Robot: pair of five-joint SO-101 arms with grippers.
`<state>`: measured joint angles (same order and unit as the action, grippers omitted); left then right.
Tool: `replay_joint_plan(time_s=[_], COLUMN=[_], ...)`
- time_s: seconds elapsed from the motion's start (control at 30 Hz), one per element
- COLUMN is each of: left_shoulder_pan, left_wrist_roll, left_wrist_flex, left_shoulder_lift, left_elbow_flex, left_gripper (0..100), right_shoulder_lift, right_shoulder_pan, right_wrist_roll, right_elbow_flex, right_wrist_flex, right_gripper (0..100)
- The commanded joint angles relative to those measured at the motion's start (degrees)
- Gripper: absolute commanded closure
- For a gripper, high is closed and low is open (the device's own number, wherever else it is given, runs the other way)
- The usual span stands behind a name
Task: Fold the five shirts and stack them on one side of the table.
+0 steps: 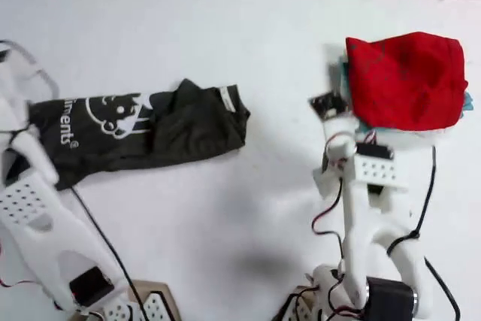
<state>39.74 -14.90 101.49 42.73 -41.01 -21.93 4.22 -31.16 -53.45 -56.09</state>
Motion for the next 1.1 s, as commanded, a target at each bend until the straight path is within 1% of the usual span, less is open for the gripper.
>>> replay_joint_plan(time_s=[0.0, 0.07, 0.13, 0.23, 0.4, 0.5, 0.6, 0.7, 0.8, 0.93, 1.0, 1.07], left_shoulder_pan=[-9.93, -15.03, -19.69, -25.93, -35.34, -40.53, -45.10, -48.88, -51.78, -52.57, -52.57, -52.57], left_wrist_roll=[-0.26, -0.18, -0.18, -0.18, -0.18, -0.09, 1.49, 4.31, 5.10, 5.10, 5.10, 5.10], left_wrist_flex=[0.88, 0.88, 0.88, 0.62, 0.53, 0.53, 0.53, 0.35, -0.79, -3.96, -4.13, -3.34], left_shoulder_lift=[-10.73, -14.42, -17.41, -19.96, -19.25, -18.37, -17.23, -15.21, -11.16, -5.01, -2.55, -0.70], left_elbow_flex=[7.87, 10.77, 11.91, 11.21, 6.11, 2.95, 0.31, -1.45, -2.68, -6.81, -10.51, -14.55], left_gripper=[98, 98, 98, 98, 98, 98, 98, 98, 98, 97, 93, 84], right_shoulder_lift=[-2.68, -2.68, -3.38, -4.26, -4.35, -4.35, -4.35, -4.35, -4.35, -4.35, -4.35, -4.35], right_shoulder_pan=[0.57, 0.57, 0.40, 0.48, 0.48, 0.48, 0.48, 0.48, 0.48, 0.48, 0.48, 0.48], right_wrist_roll=[0.00, 0.00, 0.09, 0.09, 0.26, 3.08, 3.43, 3.52, 3.60, 3.60, 3.60, 3.60], right_elbow_flex=[-7.47, -11.78, -14.24, -14.59, -14.68, -14.68, -14.68, -14.68, -14.68, -14.68, -14.68, -14.68], right_wrist_flex=[10.68, 15.87, 17.89, 17.71, 17.71, 17.80, 17.80, 17.80, 17.80, 17.80, 17.80, 17.80], right_gripper=[82.7, 82.8, 82.8, 82.8, 82.8, 82.8, 82.8, 82.8, 82.8, 82.8, 82.8, 82.8])
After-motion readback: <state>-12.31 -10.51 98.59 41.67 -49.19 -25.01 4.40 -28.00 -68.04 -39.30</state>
